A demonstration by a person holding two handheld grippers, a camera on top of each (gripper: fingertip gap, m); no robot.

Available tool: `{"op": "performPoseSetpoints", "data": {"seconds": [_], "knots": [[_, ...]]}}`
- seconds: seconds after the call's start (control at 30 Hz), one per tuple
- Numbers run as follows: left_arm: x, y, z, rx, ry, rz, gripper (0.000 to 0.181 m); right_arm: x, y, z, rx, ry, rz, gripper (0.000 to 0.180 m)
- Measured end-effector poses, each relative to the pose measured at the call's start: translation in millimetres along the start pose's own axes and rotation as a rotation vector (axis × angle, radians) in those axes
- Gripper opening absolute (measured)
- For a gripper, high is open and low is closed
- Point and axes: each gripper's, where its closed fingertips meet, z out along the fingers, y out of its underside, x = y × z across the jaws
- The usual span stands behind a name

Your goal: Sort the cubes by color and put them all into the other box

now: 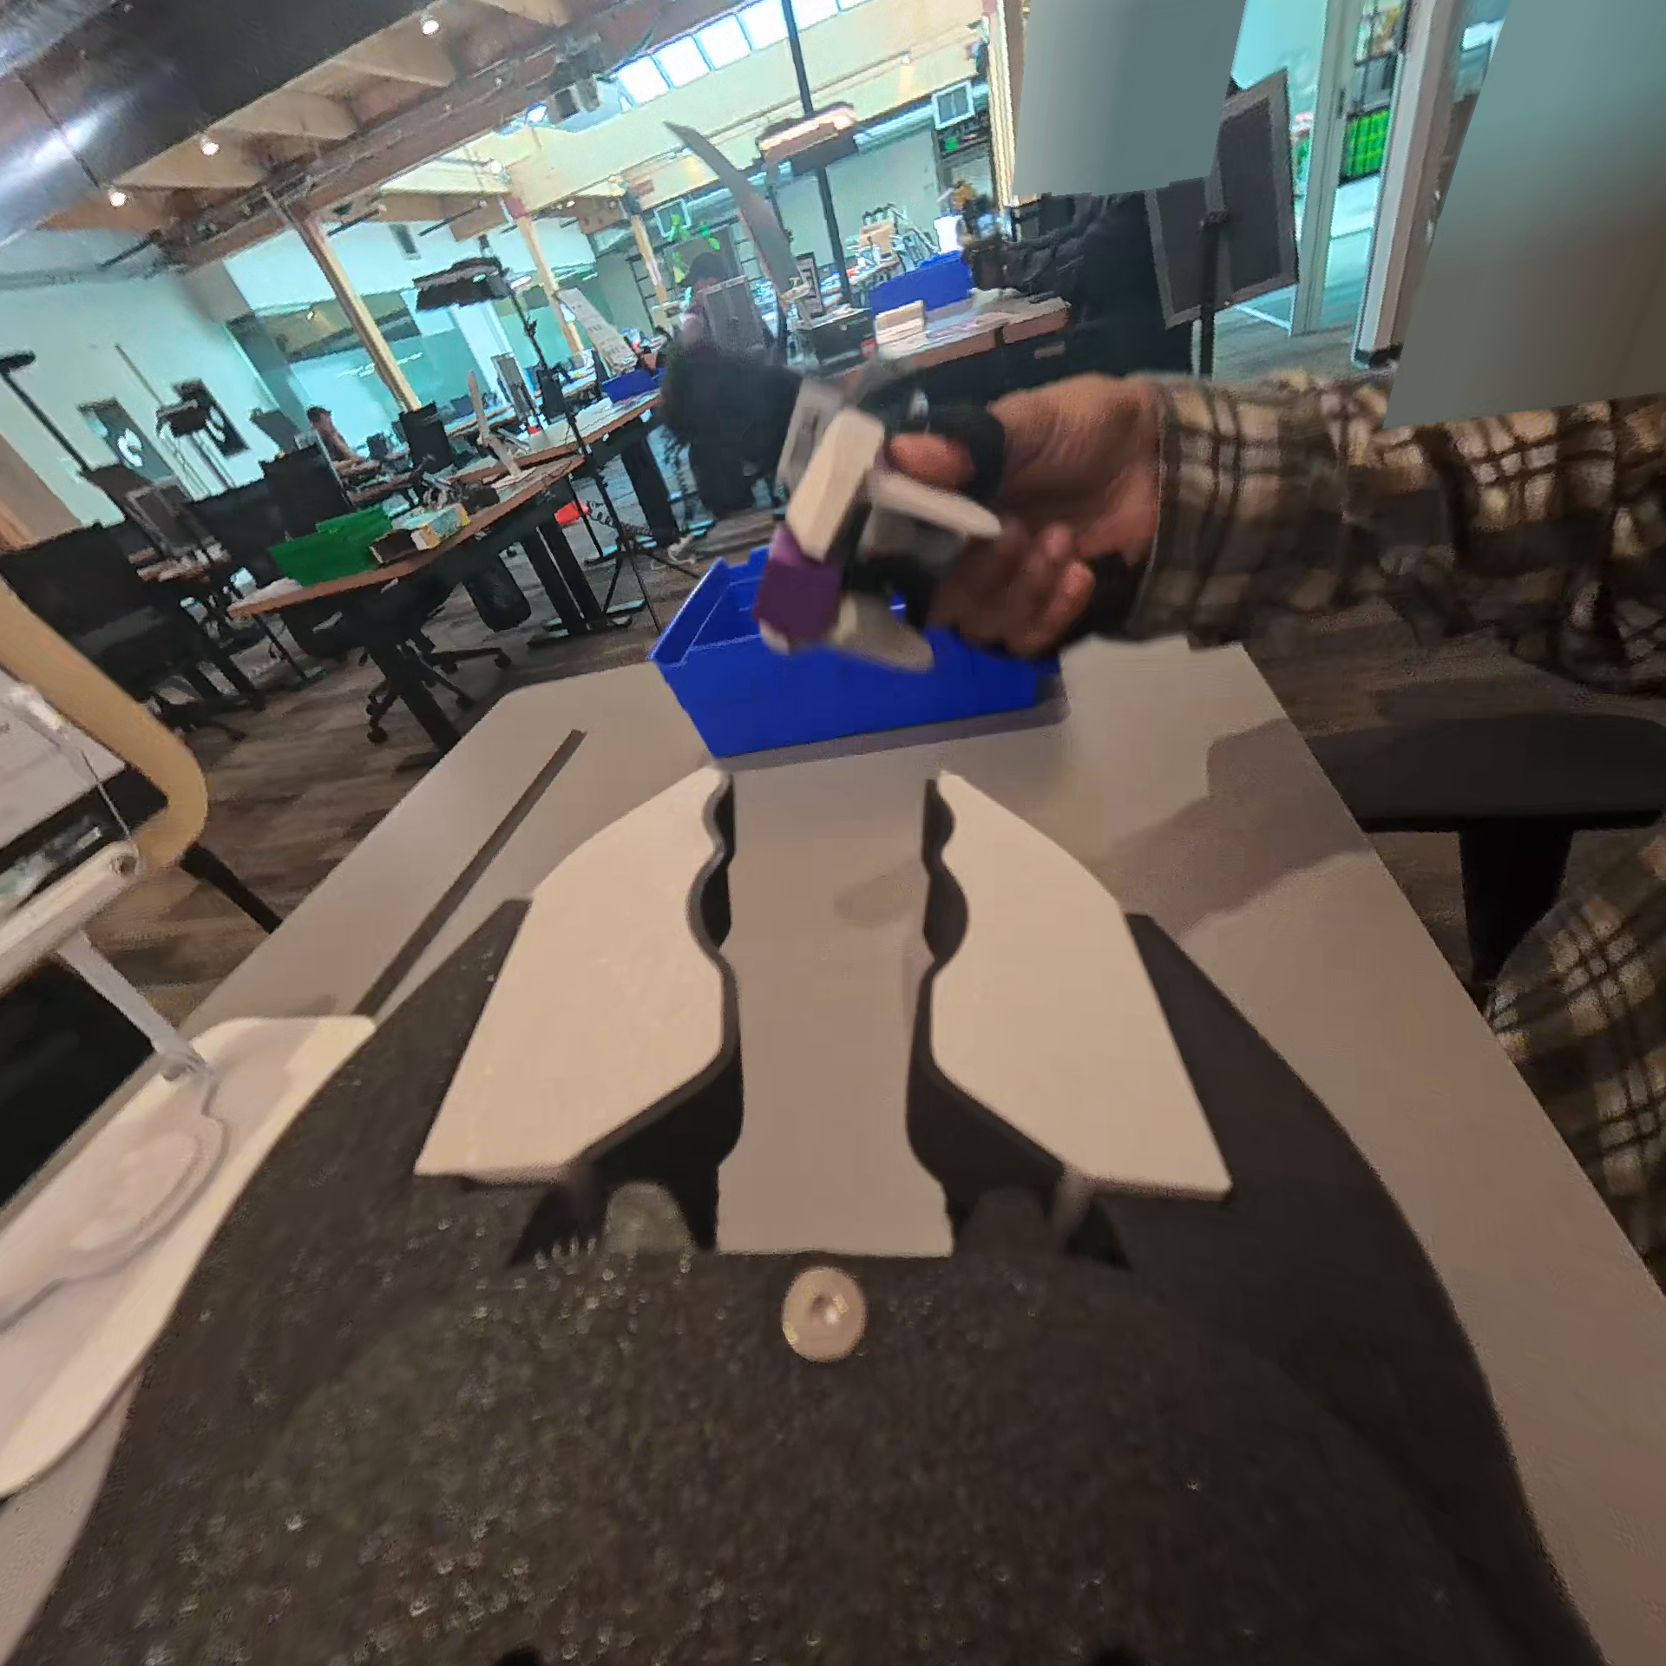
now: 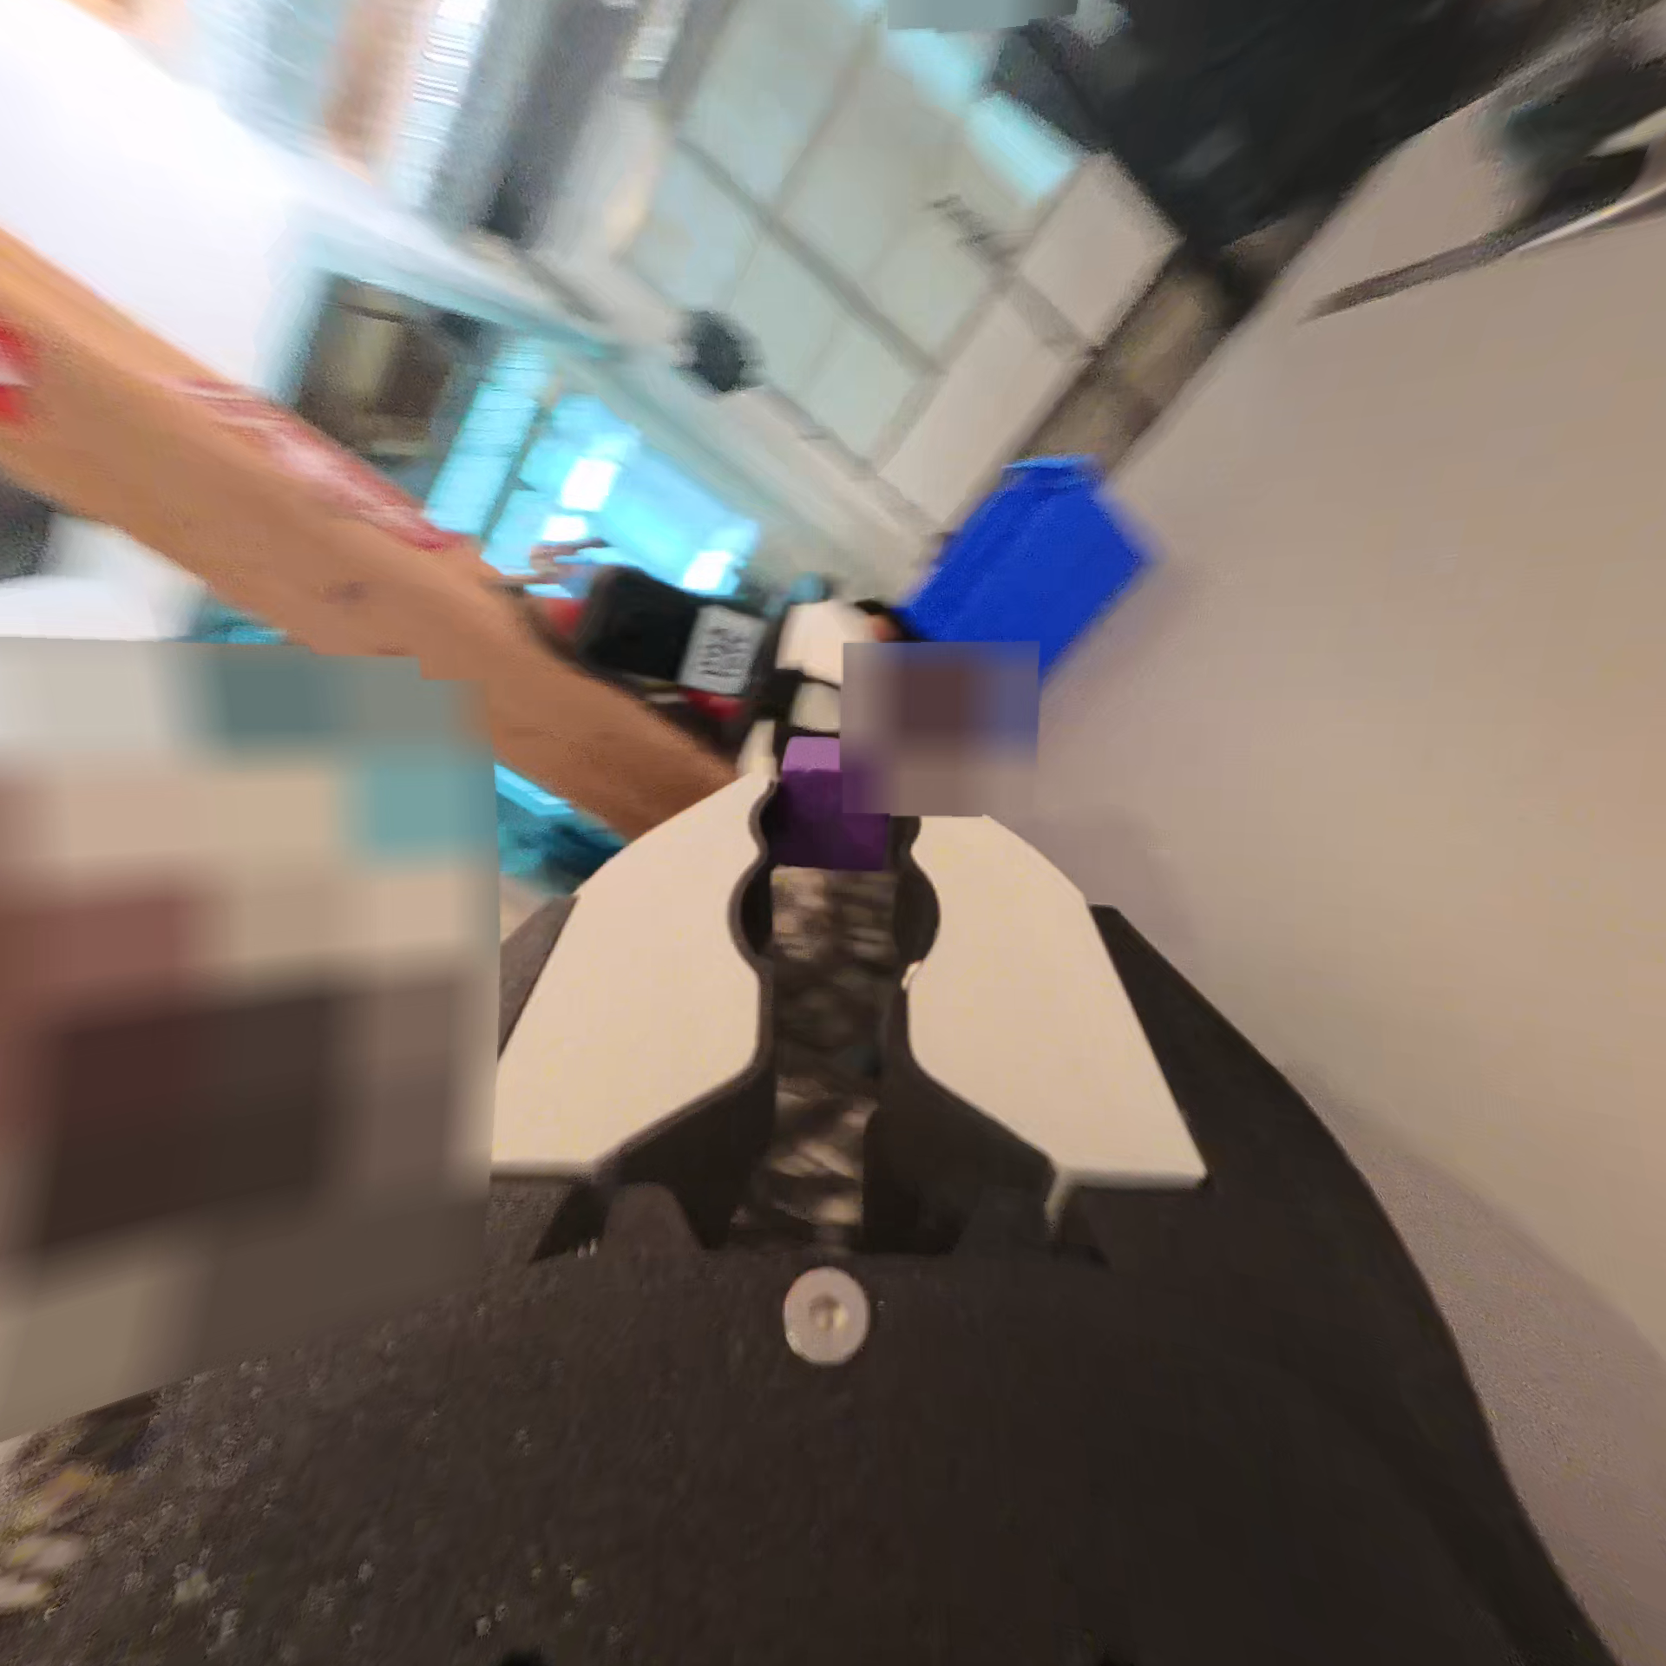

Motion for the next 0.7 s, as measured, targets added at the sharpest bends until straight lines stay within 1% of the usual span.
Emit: {"op": "performPoseSetpoints", "data": {"seconds": [0.03,0.1,0.17,0.2,0.23,0.27,0.33,0.4,0.47,0.53,0.57,0.6,0.63,0.7], "knots": [[-1.7,7.5,-0.9,-0.002,-0.013,-0.025,0.045,16.0,-11.7,-33.8,0.007,0.169,-0.076,0.022],[-6.0,27.6,-2.9,-0.014,-0.040,-0.075,0.053,56.1,-38.6,-122.6,0.014,0.580,-0.212,0.022],[-8.1,46.2,-3.4,-0.019,-0.043,-0.138,0.055,95.2,-56.8,-222.4,0.001,0.971,-0.246,0.022],[-8.0,52.1,-2.8,-0.021,-0.035,-0.168,0.056,112.1,-57.2,-264.4,-0.025,1.114,-0.218,0.022],[-7.3,56.1,-1.6,-0.028,-0.026,-0.187,0.055,127.2,-52.8,-295.6,-0.059,1.202,-0.177,0.022],[-6.8,59.1,-0.3,-0.040,-0.020,-0.192,0.055,142.0,-43.5,-317.1,-0.101,1.253,-0.114,0.022],[-6.2,63.1,1.9,-0.064,-0.021,-0.172,0.053,168.4,-19.9,-338.5,-0.203,1.295,-0.005,0.023],[-4.1,66.1,3.4,-0.079,-0.017,-0.155,0.052,189.4,4.7,-349.5,-0.322,1.328,0.073,0.023],[-1.3,69.1,4.6,-0.090,-0.002,-0.157,0.051,200.3,24.8,-351.0,-0.401,1.316,0.142,0.023],[0.4,71.3,4.3,-0.094,0.007,-0.161,0.049,203.2,36.7,-350.2,-0.447,1.302,0.170,0.023],[0.6,71.8,3.9,-0.093,0.011,-0.165,0.049,201.7,40.5,-351.3,-0.469,1.307,0.187,0.035],[0.5,72.1,3.5,-0.093,0.013,-0.170,0.049,198.0,40.0,-354.2,-0.481,1.327,0.189,0.055],[0.0,71.8,2.9,-0.091,0.014,-0.174,0.049,190.8,35.5,-355.5,-0.482,1.341,0.169,0.062],[-2.2,69.3,0.7,-0.084,0.007,-0.181,0.051,167.6,14.3,-354.4,-0.428,1.366,0.095,0.068]]}}
